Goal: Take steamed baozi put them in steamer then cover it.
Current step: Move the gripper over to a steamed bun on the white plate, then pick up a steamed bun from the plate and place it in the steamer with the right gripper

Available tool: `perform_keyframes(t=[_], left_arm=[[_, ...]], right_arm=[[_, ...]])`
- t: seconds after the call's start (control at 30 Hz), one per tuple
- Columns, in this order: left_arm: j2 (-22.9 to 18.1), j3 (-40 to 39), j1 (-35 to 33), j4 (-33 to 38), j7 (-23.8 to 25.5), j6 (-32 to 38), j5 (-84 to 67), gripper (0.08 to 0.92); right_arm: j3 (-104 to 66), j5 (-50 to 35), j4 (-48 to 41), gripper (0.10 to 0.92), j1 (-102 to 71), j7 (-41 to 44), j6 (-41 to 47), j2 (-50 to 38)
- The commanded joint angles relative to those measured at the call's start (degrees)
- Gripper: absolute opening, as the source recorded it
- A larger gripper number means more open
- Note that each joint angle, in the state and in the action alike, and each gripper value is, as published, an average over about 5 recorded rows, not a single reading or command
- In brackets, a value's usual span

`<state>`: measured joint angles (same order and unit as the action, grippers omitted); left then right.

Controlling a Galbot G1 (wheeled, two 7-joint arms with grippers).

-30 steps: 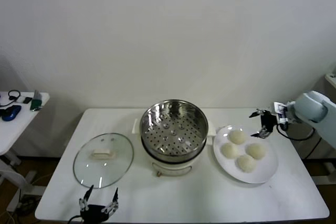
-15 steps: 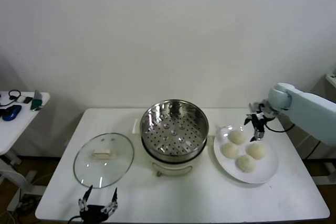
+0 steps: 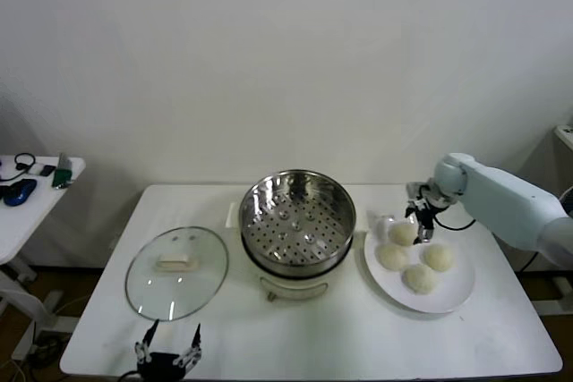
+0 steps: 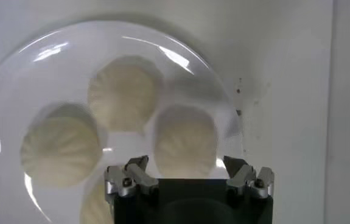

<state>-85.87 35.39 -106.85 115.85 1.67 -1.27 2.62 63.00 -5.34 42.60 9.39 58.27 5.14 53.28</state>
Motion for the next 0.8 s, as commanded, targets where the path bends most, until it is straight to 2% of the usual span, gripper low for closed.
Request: perform_keyframes(t=[0.03, 0.2, 0.37, 0.6, 0.8], left_arm=[[0.1, 0.0, -0.1, -0.2, 0.0, 0.1, 0.0, 0.823], [0.1, 0.1, -0.1, -0.1, -0.2, 0.2, -0.1, 0.823], [-0.1, 0.0, -0.3, 0.2, -0.3, 0.3, 0.0, 0.823], [-0.2, -0.5, -0.6, 0.7, -0.4, 0.4, 0.6, 0.823], [-0.2, -1.0, -0.5, 0.9, -0.4, 0.3, 1.0, 0.823]], right_arm=[[-1.8, 0.7, -3.8, 0.666, -1.8, -0.3, -0.2, 2.1], [-2.8, 0.2, -4.1, 0.616, -1.5, -0.2, -0.4, 2.5], [-1.5, -1.7, -0.7, 0.611, 1.6, 0.6, -1.0, 1.1], [15.0, -10.1, 10.5, 0.611, 23.5, 3.6, -7.5, -2.9], [22.2, -16.2, 21.5, 0.611, 42.7, 5.7, -16.5, -1.1]])
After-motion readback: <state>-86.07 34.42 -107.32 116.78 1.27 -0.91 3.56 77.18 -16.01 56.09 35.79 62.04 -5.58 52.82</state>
